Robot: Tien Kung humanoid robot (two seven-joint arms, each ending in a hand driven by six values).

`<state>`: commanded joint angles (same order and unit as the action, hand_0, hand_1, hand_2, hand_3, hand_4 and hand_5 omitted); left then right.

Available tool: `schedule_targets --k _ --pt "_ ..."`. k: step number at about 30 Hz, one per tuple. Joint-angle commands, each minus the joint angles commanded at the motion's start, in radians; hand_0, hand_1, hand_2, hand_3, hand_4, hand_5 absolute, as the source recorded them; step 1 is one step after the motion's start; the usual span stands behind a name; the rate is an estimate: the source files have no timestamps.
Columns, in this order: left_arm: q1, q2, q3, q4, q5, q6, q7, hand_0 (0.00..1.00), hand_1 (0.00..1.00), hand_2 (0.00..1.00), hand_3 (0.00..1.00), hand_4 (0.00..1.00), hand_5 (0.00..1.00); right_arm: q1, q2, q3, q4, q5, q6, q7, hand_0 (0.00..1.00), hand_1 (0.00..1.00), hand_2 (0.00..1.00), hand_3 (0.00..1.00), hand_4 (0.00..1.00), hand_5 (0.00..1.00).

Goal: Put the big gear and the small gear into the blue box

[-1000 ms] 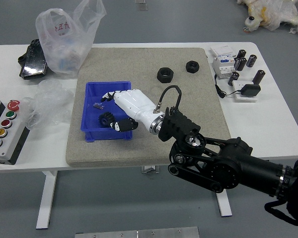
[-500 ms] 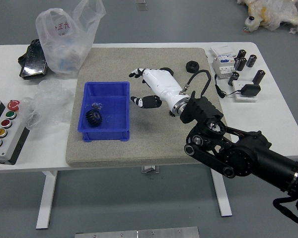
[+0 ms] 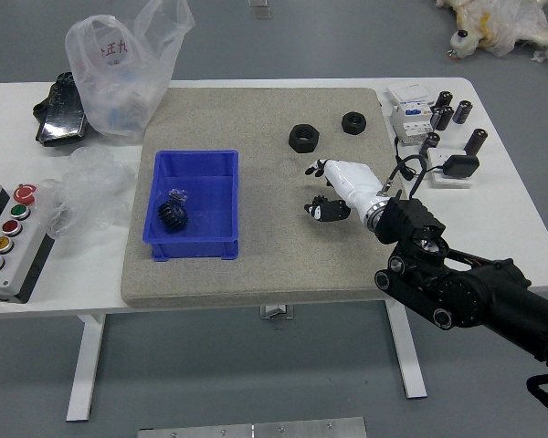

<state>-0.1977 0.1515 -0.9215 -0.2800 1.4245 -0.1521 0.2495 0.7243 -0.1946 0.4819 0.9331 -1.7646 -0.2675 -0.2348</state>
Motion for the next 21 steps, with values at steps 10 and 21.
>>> schedule_targets --k 10,21 --pt "0.001 0.003 0.0 0.001 0.002 0.001 -0.001 0.712 0.553 0.55 0.67 0.696 0.491 -0.003 -0.01 -0.038 -0.005 0.013 0.009 -0.01 0.311 0.558 0.532 0.645 0.576 0.175" --pt "0.001 0.002 0.005 0.0 -0.002 -0.001 -0.003 0.712 0.553 0.551 0.67 0.695 0.491 -0.008 -0.006 -0.067 -0.014 0.031 -0.008 -0.008 0.314 0.528 0.433 0.547 0.567 0.048"
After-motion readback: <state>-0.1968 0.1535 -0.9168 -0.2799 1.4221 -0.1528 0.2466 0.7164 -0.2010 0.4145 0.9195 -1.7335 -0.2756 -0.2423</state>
